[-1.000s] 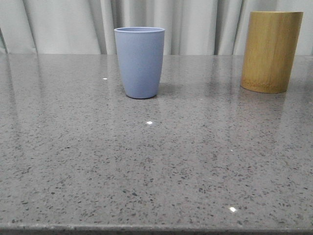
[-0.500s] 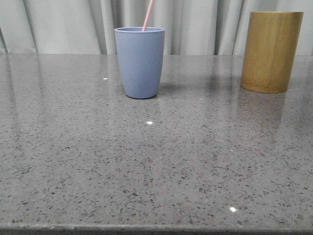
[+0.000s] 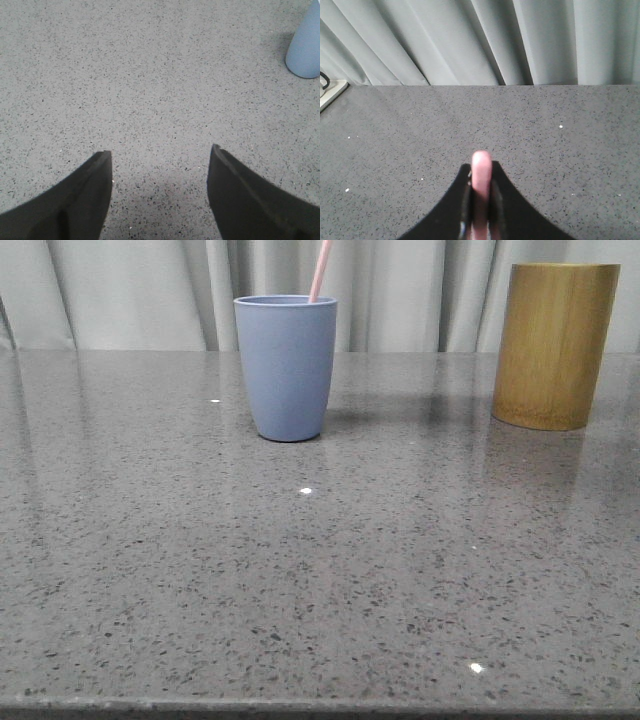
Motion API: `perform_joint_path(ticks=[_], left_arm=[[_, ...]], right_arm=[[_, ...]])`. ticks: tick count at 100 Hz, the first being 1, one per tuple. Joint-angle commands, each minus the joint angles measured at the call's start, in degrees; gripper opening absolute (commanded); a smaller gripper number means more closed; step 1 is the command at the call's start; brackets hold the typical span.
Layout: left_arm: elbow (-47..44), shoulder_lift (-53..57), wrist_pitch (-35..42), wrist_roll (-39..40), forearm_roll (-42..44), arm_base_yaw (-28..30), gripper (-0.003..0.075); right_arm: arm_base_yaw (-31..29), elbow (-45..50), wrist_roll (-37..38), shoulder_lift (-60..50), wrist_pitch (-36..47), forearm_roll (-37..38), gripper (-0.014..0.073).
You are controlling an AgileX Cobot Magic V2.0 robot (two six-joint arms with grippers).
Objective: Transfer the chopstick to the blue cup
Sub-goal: 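Carry the chopstick over the blue cup and lower it in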
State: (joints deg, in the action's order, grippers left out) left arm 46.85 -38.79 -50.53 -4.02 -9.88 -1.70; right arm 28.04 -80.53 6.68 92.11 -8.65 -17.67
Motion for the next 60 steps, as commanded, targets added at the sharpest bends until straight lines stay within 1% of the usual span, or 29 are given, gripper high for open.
perform_joint_path(ticks=[1, 14, 20, 29, 46, 53, 60], left_arm=[[1.37, 0.04, 3.76, 0.35, -0.92, 0.13, 0.0411], [1.37, 0.04, 3.76, 0.35, -0.92, 0.13, 0.0411], [1.37, 0.04, 3.76, 0.35, -0.92, 0.13, 0.0411], [1.37, 0.04, 3.76, 0.35, -0.92, 0.13, 0.0411], [1.37, 0.04, 3.76, 0.35, -0.92, 0.13, 0.0411], [1.37, 0.04, 3.76, 0.35, -0.92, 0.13, 0.0411], [1.37, 0.04, 3.76, 0.35, -0.92, 0.13, 0.0411]], right_arm=[[0.14, -2.37, -0.59, -2.63, 3.76, -0.35, -0.0056], [0.14, -2.37, -0.59, -2.63, 3.31, -0.35, -0.0052], [0.14, -2.37, -0.59, -2.63, 3.17, -0.35, -0.0029], [0.14, -2.37, -0.64, -2.63, 3.11, -0.35, 0.0047], [0.14, -2.37, -0.64, -2.63, 2.85, -0.35, 0.0246], [0.14, -2.37, -0.64, -2.63, 2.85, -0.35, 0.0302], [0.14, -2.37, -0.64, -2.63, 2.91, -0.35, 0.0333]])
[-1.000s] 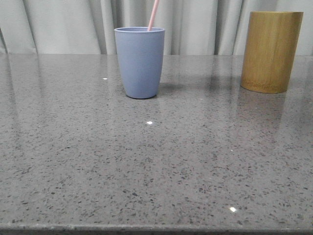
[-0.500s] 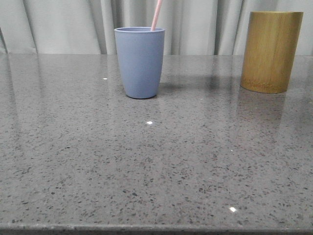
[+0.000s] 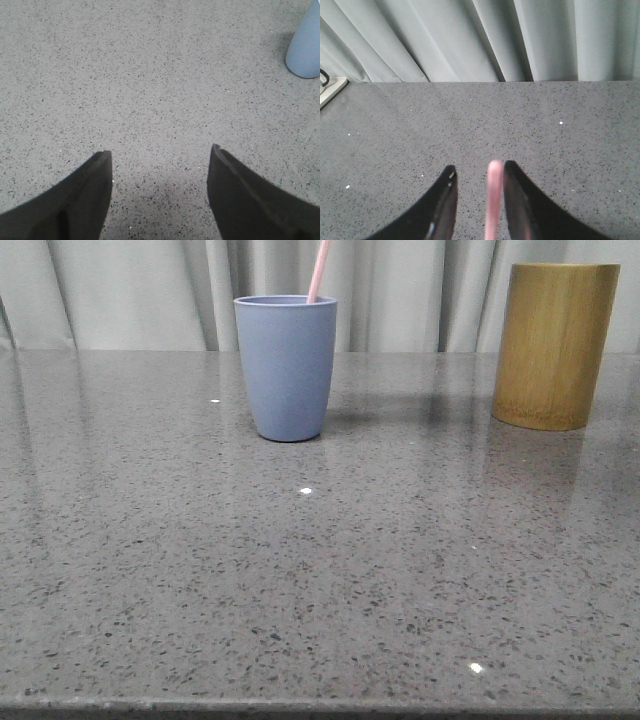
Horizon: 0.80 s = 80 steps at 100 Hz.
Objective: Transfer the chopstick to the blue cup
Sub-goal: 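Carry the chopstick over the blue cup and lower it in, then open the right gripper to release the chopstick into the blue cup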
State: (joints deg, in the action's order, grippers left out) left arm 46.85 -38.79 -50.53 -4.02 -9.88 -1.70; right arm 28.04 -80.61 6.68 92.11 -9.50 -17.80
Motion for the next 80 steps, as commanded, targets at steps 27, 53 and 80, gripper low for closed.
perform_joint_path(ticks=[27, 53, 80], left_arm=[[1.37, 0.04, 3.76, 0.35, -0.92, 0.13, 0.0411], [1.37, 0.04, 3.76, 0.35, -0.92, 0.13, 0.0411], [1.37, 0.04, 3.76, 0.35, -0.92, 0.13, 0.0411]], right_arm=[[0.04, -2.29, -2.85, -4.6, 4.69, -0.03, 0.0342], [-3.03, -1.77, -11.42, -10.65, -0.3, 0.23, 0.0342], [-12.77, 8.4, -14.44, -22.65, -7.9, 2.66, 0.0342]])
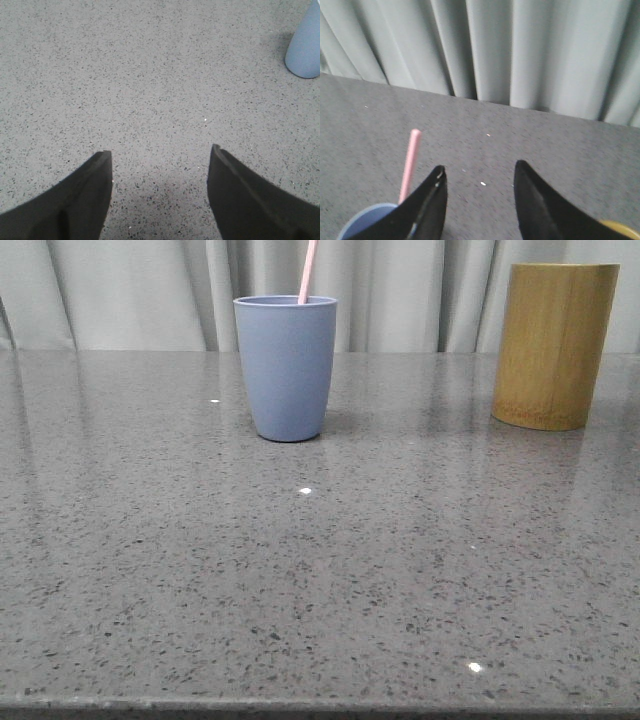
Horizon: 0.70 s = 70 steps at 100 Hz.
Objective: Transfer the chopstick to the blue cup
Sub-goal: 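Open the right gripper to release the chopstick into the blue cup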
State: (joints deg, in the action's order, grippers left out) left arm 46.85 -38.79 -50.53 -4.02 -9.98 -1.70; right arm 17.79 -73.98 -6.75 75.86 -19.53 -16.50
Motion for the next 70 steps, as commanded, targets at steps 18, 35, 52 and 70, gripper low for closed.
perform_joint_path(ticks=[18, 35, 52, 70], left_arm=[[1.37, 0.04, 3.76, 0.35, -0.81, 0.13, 0.0411], [1.37, 0.04, 3.6, 0.35, -0.81, 0.13, 0.0411], [1.37, 0.04, 2.9, 0.35, -0.81, 0.13, 0.0411], [1.37, 0.04, 2.26, 0.35, -0.81, 0.13, 0.0411]], right_arm=[[-7.13, 11.93, -1.02, -19.08, -0.98, 4.48, 0.0342], [-9.02, 19.48, -1.02, -29.59, -9.56, 5.3, 0.0342], [-9.97, 24.07, -0.89, -39.02, -19.78, 5.97, 0.0342], [-9.97, 26.45, 3.97, -47.04, -26.13, 11.58, 0.0342]])
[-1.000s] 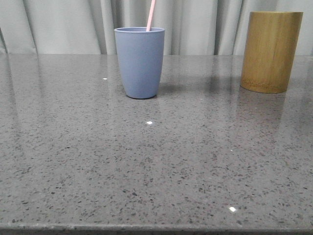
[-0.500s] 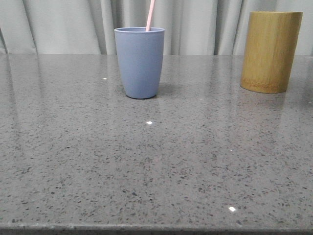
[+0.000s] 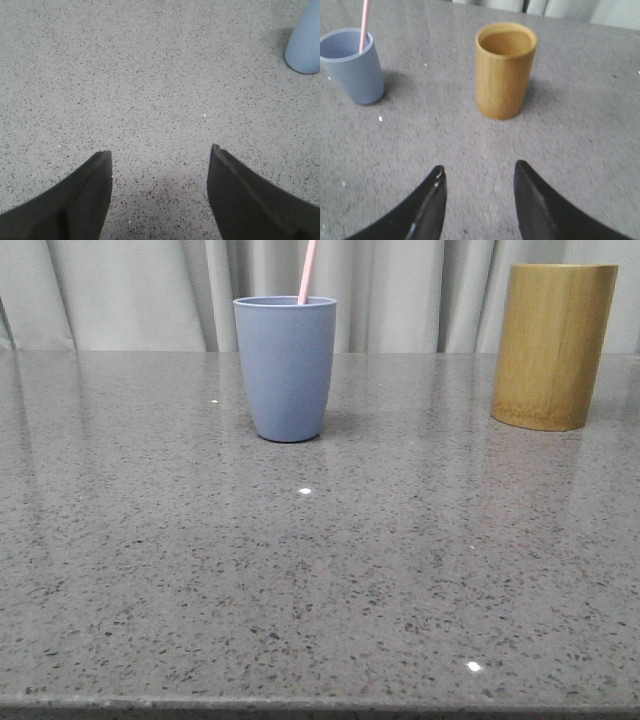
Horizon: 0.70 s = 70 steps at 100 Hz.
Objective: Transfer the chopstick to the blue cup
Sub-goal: 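Open the right gripper to release the chopstick into the blue cup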
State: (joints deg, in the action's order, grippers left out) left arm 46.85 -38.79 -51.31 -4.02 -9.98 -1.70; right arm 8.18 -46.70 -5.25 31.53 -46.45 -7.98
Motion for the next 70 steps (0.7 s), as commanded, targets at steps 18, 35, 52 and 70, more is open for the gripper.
perform_joint_path(ticks=[18, 35, 52, 70], left_arm=[[1.37, 0.04, 2.9, 0.35, -0.81, 0.13, 0.0411], [1.37, 0.04, 2.9, 0.35, -0.81, 0.13, 0.0322], [1.37, 0.04, 3.24, 0.35, -0.81, 0.13, 0.0087], [1.37, 0.04, 3.5, 0.35, -0.81, 0.13, -0.0019]], right_arm=[[-0.36, 1.52, 6.72, -7.36, -1.52, 9.97, 0.0342], [-0.36, 1.96, 6.72, -7.7, -1.58, 10.37, 0.0287], [-0.36, 1.96, 6.72, -7.7, -0.54, 10.37, 0.0044], [-0.36, 1.96, 6.72, -7.7, 0.37, 10.37, -0.0067]])
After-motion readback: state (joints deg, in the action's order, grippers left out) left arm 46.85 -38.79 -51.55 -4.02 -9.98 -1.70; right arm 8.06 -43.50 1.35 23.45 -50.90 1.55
